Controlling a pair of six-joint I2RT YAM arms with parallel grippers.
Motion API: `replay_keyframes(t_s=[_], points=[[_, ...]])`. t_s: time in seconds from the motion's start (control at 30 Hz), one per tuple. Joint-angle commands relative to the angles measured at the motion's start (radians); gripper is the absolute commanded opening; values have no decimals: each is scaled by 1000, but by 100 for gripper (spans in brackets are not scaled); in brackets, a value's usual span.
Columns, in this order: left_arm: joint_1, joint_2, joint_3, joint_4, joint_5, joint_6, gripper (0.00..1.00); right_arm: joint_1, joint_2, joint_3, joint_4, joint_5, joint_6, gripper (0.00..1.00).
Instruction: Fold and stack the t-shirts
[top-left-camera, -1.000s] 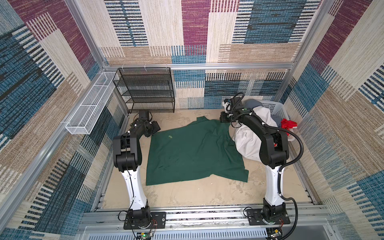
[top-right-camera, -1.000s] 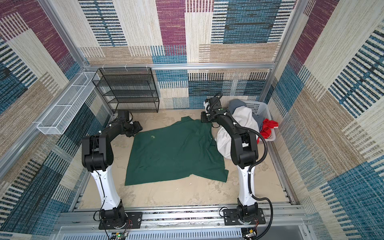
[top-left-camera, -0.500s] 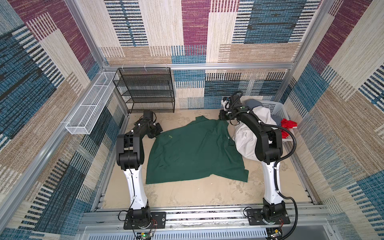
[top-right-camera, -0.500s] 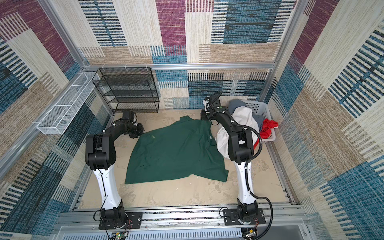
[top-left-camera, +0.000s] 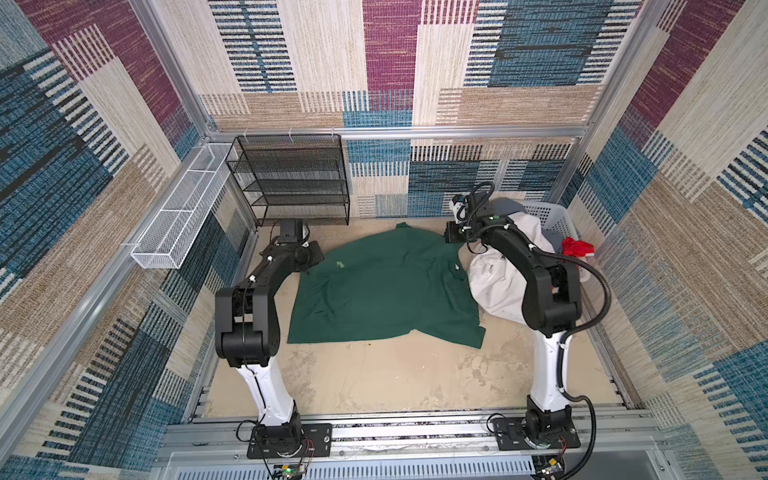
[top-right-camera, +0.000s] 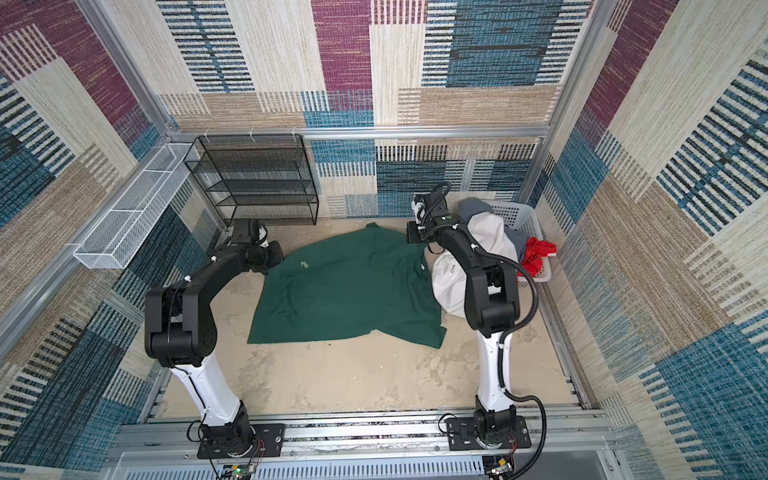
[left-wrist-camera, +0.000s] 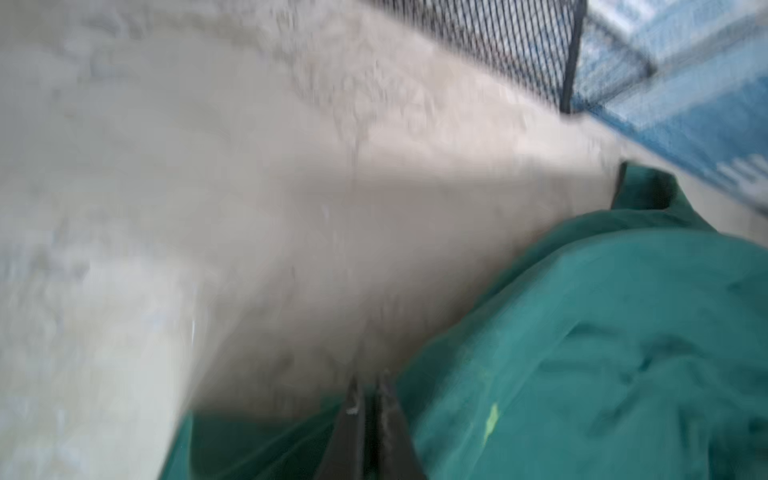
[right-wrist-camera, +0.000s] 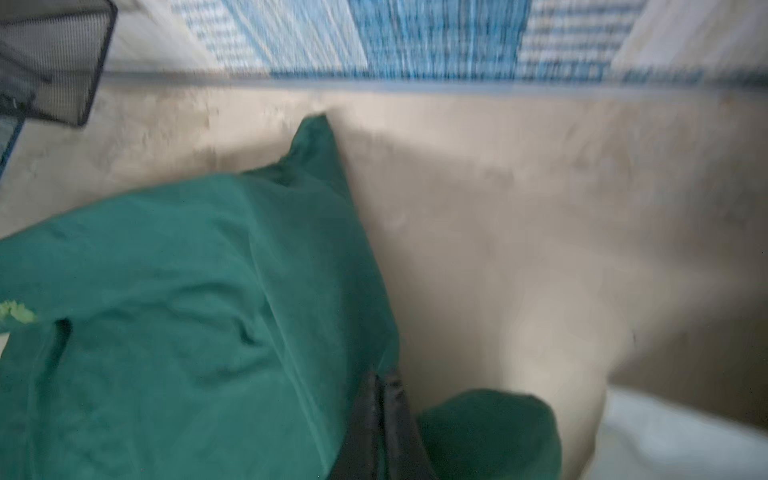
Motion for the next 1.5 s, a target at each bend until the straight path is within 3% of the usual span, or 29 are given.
replay_keyframes(t_s=[0.0,0.13,0.17,0.23,0.33,0.4,0.43,0.47,0.67,0.87,1.07,1.3,1.47], points=[[-5,-89,-185,196,-107,-16,0,0,-190,-274,266,23,31,0],[4,-121,-246,153,-201,-57,1,0,-307,-531,371,61,117,0],[4,-121,-240,139,-213,-63,14,0,-316,-572,391,47,134,0],[4,-113,-209,79,-201,-76,28,1,-320,-619,397,17,158,24],[3,-114,-210,62,-157,-103,54,1,-330,-657,394,35,184,72],[-1,-131,-235,80,-159,-112,69,1,-338,-648,378,54,185,77],[-1,-143,-250,93,-164,-112,76,1,-337,-629,361,65,184,78],[-1,-157,-264,103,-171,-111,77,3,-331,-604,342,70,180,79],[-6,-245,-320,124,-164,-119,79,73,-184,-353,217,162,133,82],[-26,-343,-405,177,-133,-152,79,181,84,-2,101,166,89,83],[-34,-374,-418,190,-90,-163,78,239,357,376,-116,256,53,80],[-37,-380,-422,204,-77,-159,78,259,610,761,-322,369,20,66],[-37,-388,-419,202,-78,-152,79,258,662,838,-340,375,-25,49]])
